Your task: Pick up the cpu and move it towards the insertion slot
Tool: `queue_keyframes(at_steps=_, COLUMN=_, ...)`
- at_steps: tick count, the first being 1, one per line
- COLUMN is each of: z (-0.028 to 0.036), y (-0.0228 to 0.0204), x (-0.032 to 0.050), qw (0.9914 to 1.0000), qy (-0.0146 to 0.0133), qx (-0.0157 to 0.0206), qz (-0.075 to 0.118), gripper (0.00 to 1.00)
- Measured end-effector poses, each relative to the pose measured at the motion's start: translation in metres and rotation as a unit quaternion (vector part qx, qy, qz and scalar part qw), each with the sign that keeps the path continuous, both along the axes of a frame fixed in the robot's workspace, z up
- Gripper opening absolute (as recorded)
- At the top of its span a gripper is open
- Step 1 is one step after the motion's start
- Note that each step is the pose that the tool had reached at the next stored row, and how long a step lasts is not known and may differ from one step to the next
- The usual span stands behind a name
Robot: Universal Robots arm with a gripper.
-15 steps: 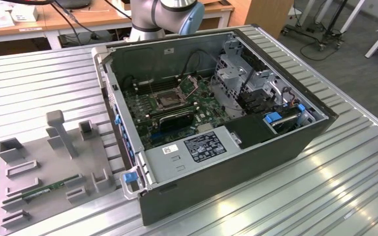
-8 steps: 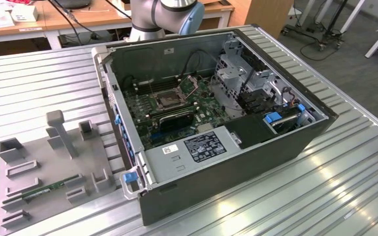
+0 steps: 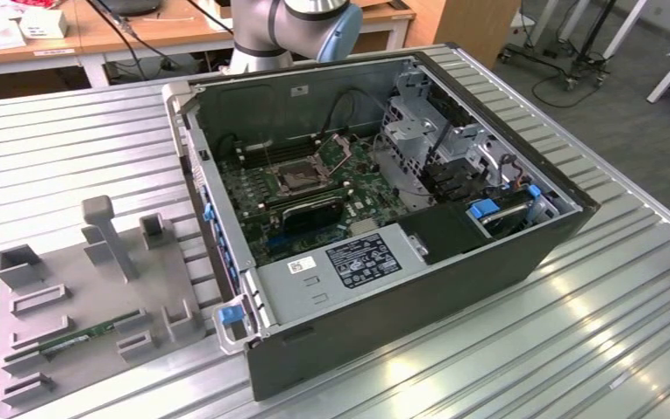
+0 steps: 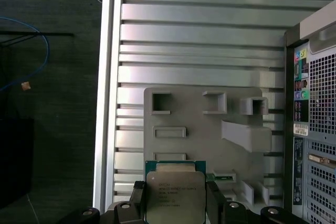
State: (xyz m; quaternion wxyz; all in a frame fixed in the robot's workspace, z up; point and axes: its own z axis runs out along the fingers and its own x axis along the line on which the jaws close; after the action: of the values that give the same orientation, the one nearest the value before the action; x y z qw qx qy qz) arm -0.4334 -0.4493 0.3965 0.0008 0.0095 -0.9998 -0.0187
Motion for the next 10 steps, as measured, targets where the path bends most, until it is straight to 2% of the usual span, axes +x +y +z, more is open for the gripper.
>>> queue_keyframes(at_steps=1, z=0.0005, y=0.0, x=0.0, qw=1.0, qy=0.0, qx=0.0, qz=0.0, gripper=0.54)
queue_keyframes(at_steps=2, z=0.0039, y=0.0, x=0.0, qw=1.0, qy=0.0, qx=0.0, qz=0.0, gripper=0.54)
queue_keyframes(at_steps=10, z=0.0087, y=0.0, x=0.0, qw=1.0, qy=-0.0001, qx=0.0, qz=0.0, gripper=0.54)
